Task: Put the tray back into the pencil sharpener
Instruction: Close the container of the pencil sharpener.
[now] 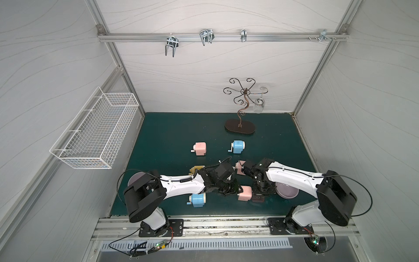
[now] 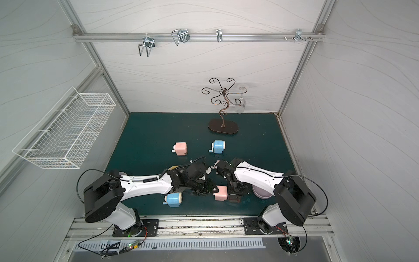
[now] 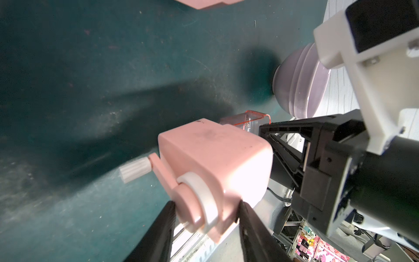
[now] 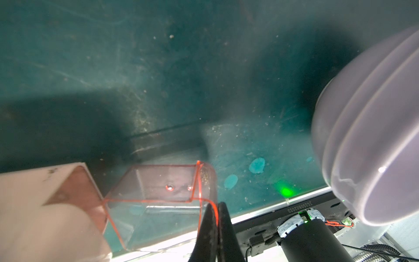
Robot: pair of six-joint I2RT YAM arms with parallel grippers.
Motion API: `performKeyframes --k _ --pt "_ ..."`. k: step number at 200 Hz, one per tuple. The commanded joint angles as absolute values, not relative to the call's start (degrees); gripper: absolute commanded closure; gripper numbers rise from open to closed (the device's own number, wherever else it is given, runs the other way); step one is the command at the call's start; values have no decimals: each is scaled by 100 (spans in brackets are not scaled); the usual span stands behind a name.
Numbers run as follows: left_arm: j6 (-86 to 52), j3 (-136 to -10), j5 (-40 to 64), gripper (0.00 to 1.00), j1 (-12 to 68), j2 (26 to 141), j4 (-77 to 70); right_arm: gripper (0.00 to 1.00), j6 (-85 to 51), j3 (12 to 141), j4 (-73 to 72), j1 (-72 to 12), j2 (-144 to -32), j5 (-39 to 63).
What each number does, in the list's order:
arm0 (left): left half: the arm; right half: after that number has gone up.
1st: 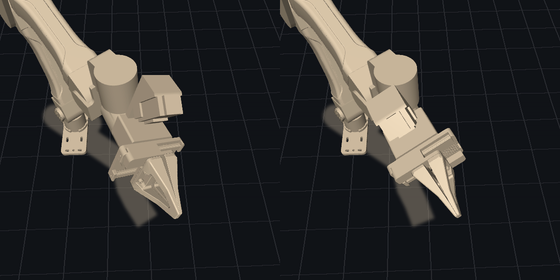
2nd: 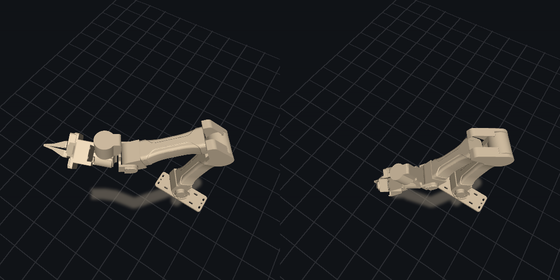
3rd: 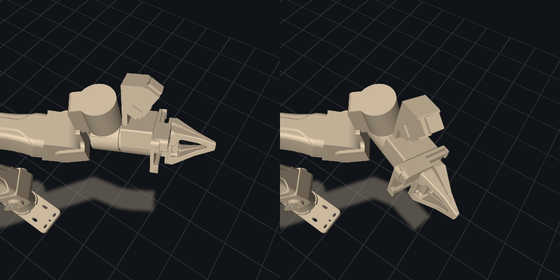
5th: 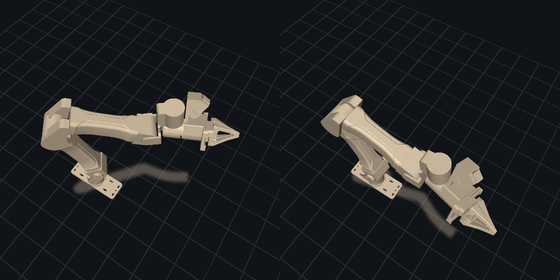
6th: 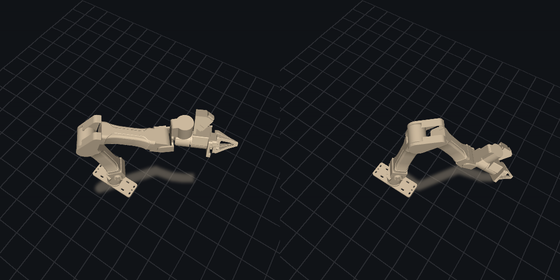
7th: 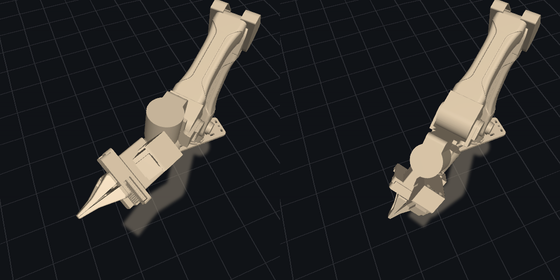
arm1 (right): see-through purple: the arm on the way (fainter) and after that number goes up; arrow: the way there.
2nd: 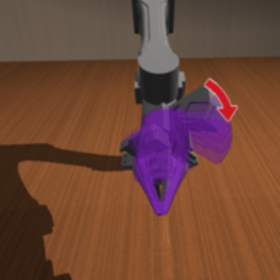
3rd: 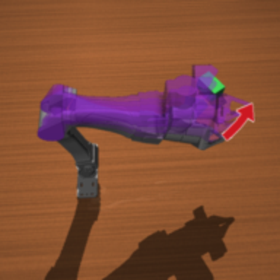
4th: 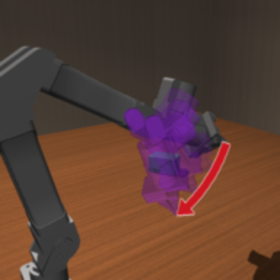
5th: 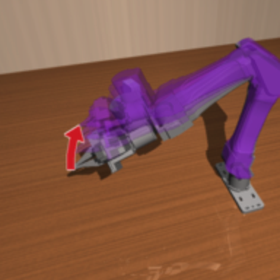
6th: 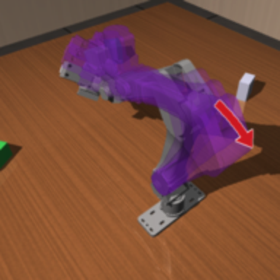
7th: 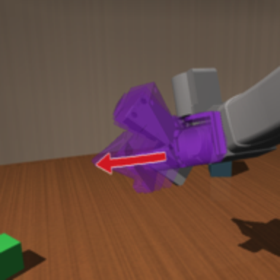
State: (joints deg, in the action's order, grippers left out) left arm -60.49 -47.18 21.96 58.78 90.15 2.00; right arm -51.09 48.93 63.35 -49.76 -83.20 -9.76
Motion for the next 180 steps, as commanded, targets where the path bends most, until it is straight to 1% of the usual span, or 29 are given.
performKeyframes --k 1,180 --pt "-6144 -4696 2224 52 5902 9111 132 100 -5194 5036 6373 -5054 -8373 -962" --pt "-6135 -4746 2260 52 5906 9197 145 100 -5161 5080 6013 -5080 -8380 -742"
